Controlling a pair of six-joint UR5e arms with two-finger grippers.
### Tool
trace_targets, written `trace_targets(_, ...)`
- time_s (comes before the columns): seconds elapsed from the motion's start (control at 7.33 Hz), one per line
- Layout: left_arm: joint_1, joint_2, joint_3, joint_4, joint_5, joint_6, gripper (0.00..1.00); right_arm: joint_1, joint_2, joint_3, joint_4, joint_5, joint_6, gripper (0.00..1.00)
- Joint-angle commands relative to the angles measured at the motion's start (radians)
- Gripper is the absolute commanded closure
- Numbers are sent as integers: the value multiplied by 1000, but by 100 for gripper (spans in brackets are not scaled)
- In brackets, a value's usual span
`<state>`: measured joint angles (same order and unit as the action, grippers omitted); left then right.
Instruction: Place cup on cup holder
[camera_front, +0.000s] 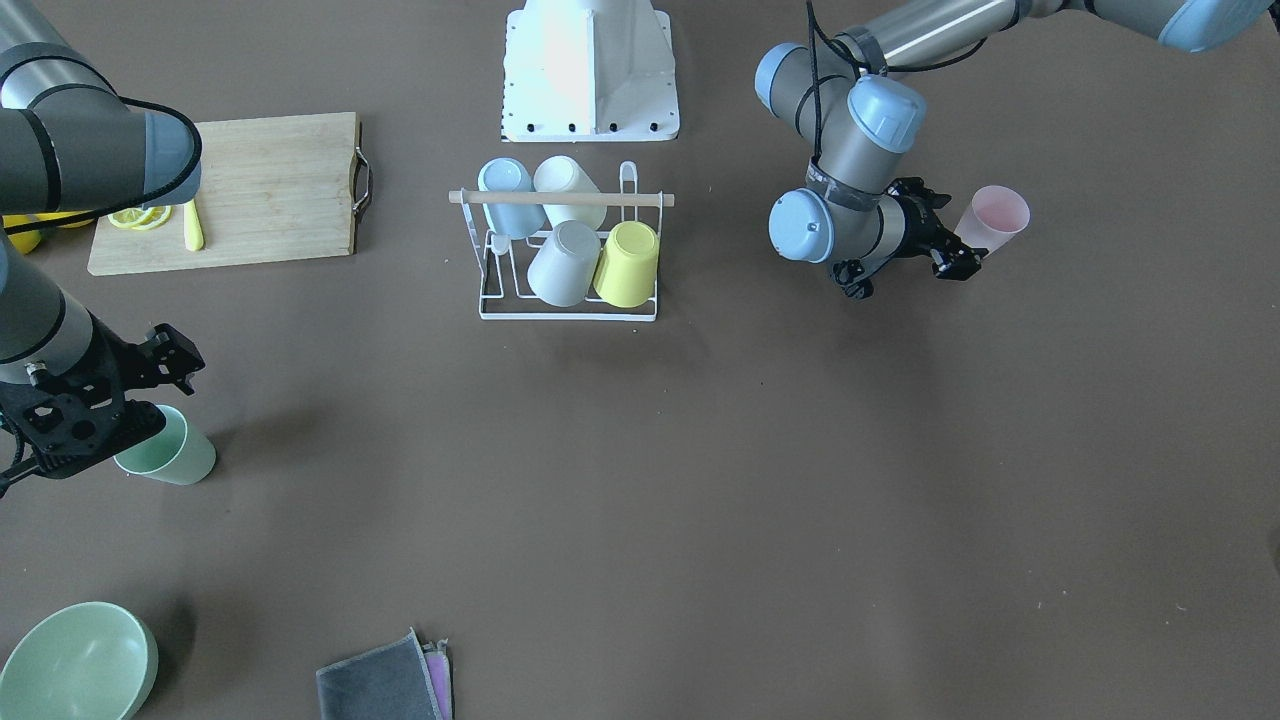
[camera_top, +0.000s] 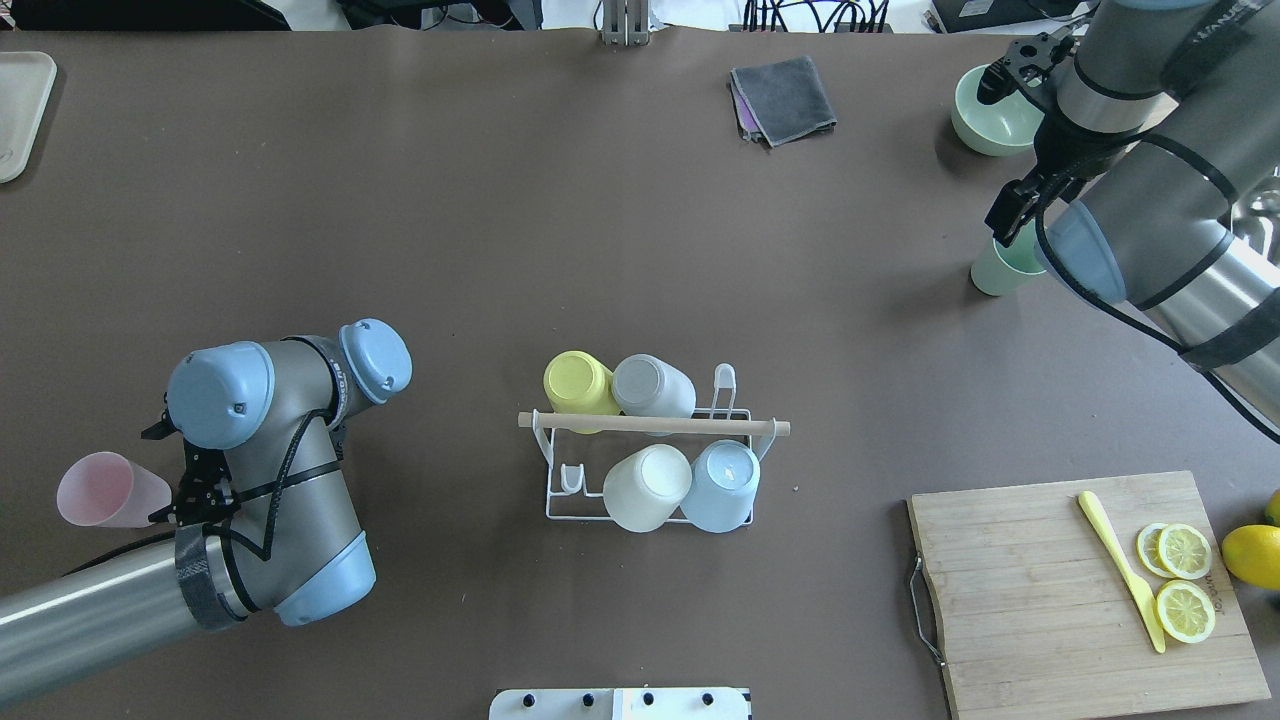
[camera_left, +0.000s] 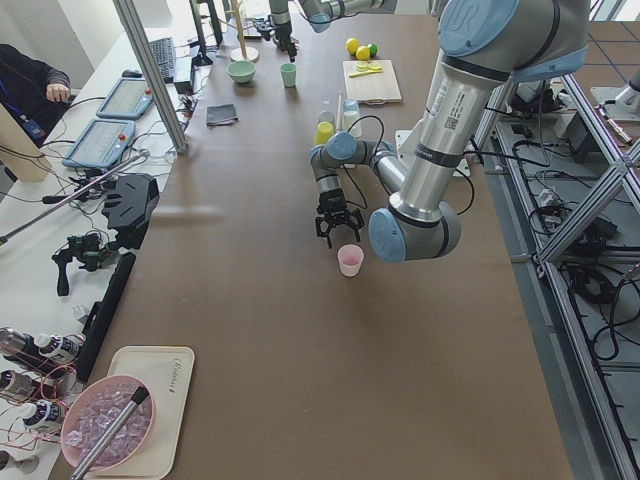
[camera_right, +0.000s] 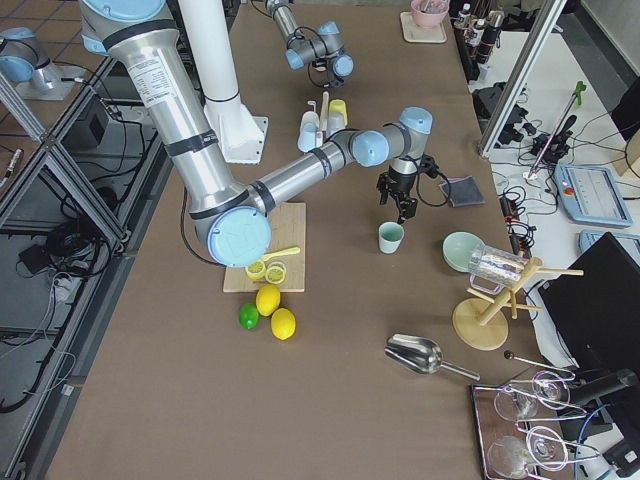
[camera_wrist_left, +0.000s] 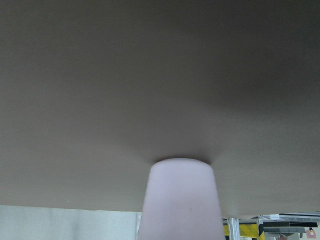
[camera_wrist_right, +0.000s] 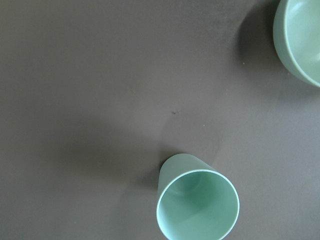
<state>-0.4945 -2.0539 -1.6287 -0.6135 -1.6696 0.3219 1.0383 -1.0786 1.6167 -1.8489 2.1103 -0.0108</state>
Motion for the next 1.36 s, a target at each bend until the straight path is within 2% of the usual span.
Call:
trace_targets(0.0,7,32,-6,-9,25,-1,2,0,130,-120,-137,-26,-154,5)
trace_targets(0.27,7,54,-11,-14,25,-4,2,0,239,-292,-165,-27,-270,2)
trace_targets(0.41,8,66,-11,-18,25,-6,3,-9,290,-352,-228,-42,-293,1)
trace_targets(0.68,8,102,-11,-77,24,-7,3,-53,357,-434,-327,-153,-351,1)
trace_targets(0.82,8,112,-11,-84,24,-17,3,-67,382,-493,-338,-164,-353,2)
trace_targets(1.09,8,133,-13,-107,24,-29,3,-90,388,-517,-390,-203,-353,4)
trace_targets(1.23,8,139,-28,-107,24,-32,3,-98,413,-578,-401,-226,-353,5)
